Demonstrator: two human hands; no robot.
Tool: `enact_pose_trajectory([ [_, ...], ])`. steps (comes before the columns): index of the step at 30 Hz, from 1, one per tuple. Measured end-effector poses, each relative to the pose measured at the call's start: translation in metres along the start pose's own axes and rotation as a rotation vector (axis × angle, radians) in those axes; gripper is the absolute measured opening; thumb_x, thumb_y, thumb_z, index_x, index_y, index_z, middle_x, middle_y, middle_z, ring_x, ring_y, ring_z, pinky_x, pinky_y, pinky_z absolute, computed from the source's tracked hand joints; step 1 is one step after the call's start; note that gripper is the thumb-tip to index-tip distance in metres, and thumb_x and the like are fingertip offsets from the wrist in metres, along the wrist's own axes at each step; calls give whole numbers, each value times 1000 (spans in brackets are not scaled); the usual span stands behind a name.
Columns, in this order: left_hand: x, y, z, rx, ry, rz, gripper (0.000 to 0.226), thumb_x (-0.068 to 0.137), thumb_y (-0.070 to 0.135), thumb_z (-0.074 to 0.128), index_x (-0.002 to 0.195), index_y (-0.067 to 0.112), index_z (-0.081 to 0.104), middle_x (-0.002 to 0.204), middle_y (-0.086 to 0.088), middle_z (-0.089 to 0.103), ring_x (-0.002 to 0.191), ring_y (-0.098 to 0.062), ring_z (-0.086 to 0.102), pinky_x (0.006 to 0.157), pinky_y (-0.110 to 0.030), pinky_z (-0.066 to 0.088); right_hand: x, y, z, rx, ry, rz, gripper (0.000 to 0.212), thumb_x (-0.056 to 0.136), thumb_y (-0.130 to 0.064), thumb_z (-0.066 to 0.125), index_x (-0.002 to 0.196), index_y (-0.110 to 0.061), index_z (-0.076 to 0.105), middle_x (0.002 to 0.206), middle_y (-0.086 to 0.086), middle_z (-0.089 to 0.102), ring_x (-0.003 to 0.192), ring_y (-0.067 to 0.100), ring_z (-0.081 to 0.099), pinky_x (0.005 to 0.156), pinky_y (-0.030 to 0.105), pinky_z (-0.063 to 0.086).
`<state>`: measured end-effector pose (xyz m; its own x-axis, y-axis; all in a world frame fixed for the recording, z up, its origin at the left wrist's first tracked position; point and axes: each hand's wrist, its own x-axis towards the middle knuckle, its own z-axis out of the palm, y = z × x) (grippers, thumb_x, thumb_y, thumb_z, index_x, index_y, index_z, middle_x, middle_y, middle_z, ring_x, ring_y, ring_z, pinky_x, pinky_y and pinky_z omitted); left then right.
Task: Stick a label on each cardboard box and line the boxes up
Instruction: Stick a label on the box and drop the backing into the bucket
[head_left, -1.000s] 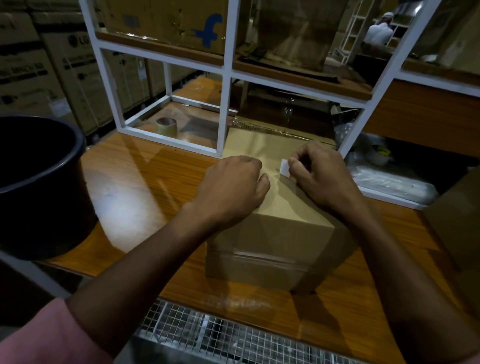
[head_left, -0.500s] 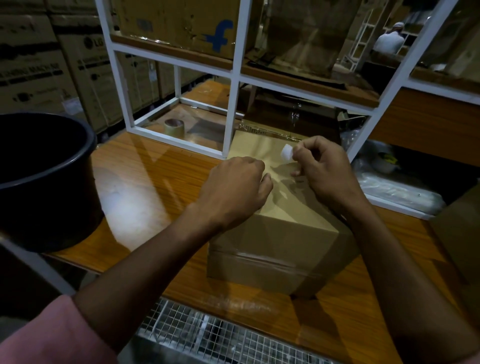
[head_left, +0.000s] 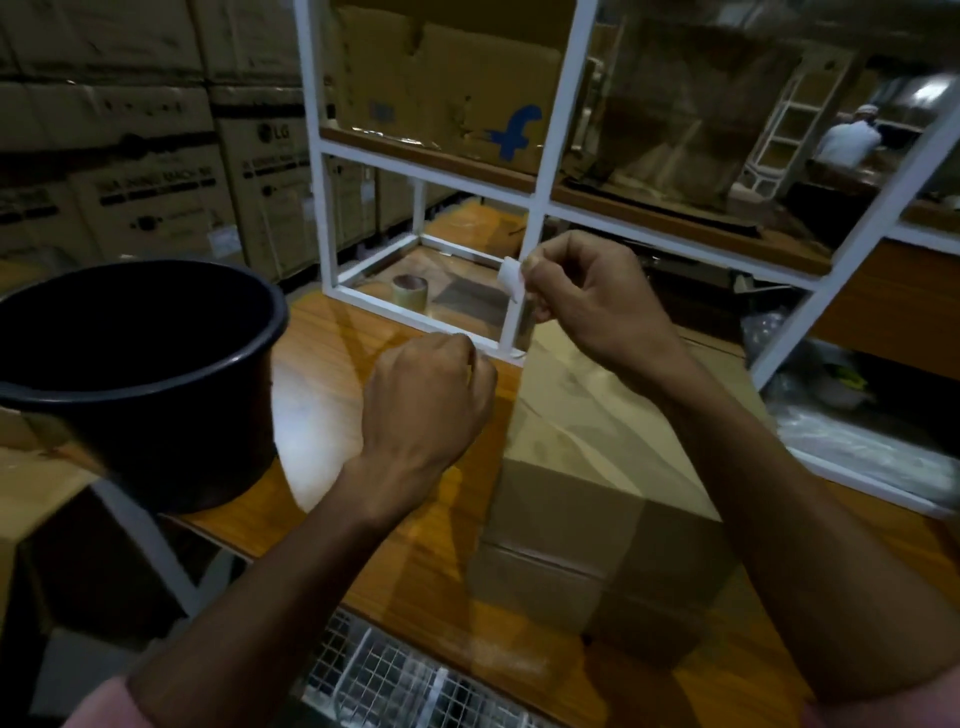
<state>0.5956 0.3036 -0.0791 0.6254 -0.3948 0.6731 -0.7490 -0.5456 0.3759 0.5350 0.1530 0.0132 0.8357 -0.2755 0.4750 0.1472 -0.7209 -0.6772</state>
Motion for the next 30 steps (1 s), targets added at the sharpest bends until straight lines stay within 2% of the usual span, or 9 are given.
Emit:
enact_pose_trajectory([
  [4,-2,-53,-14,111,-77,2,28,97,33,50,87,15,69,86,-5,69,82,-22,61,79,-40,49,29,-25,69,-32,-44,-81,14,101,-23,58,93,-16,67,86,4,67,79,20,65,73,52,55],
  [8,1,-101,-30,206,-228,56,41,94,41,45,114,14,69,125,-9,66,132,-29,48,109,-47,35,57,-43,148,-34,-79,-130,16,98,-23,61,88,-13,68,80,3,69,72,16,66,68,45,55],
  [10,1,-120,-30,232,-373,73,57,95,50,39,135,15,57,142,-11,55,139,-30,37,115,-47,29,70,-51,185,-42,-113,-162,15,97,-22,63,84,-16,66,77,-3,66,69,9,63,65,32,51],
  [13,-4,-134,-28,276,-532,95,70,96,61,27,147,16,45,152,-10,45,145,-31,31,119,-51,20,83,-62,227,-85,-187,-214,15,96,-23,64,83,-17,67,76,-11,60,70,1,55,61,11,38],
  [18,-3,-149,-36,245,-515,111,50,103,51,34,117,17,69,107,-6,72,103,-27,63,99,-45,37,91,-69,265,-179,-313,-339,13,96,-21,65,85,-13,63,86,-5,56,77,9,50,65,19,34],
  [21,-4,-158,-38,192,-437,159,44,103,47,40,105,17,72,92,-5,71,86,-24,63,87,-43,42,96,-68,270,-249,-374,-374,12,96,-19,63,87,-11,65,89,-3,58,80,13,55,72,29,42],
  [25,-11,-155,-52,211,-290,210,29,93,35,55,78,15,69,71,-9,64,69,-29,60,87,-48,46,102,-72,269,-310,-439,-410,14,97,-18,61,89,-9,69,90,3,64,81,17,58,74,36,46],
  [28,-24,-158,-71,163,-159,147,25,94,29,50,91,12,68,87,-12,67,85,-30,60,98,-52,43,108,-75,265,-308,-437,-427,14,97,-17,62,90,-7,69,89,4,65,80,17,58,71,32,44],
  [30,-28,-170,-86,159,-99,102,24,94,27,48,93,13,68,91,-9,69,88,-28,62,95,-47,44,110,-75,266,-332,-441,-425,15,97,-18,63,91,-7,70,89,4,64,79,17,58,70,33,44],
])
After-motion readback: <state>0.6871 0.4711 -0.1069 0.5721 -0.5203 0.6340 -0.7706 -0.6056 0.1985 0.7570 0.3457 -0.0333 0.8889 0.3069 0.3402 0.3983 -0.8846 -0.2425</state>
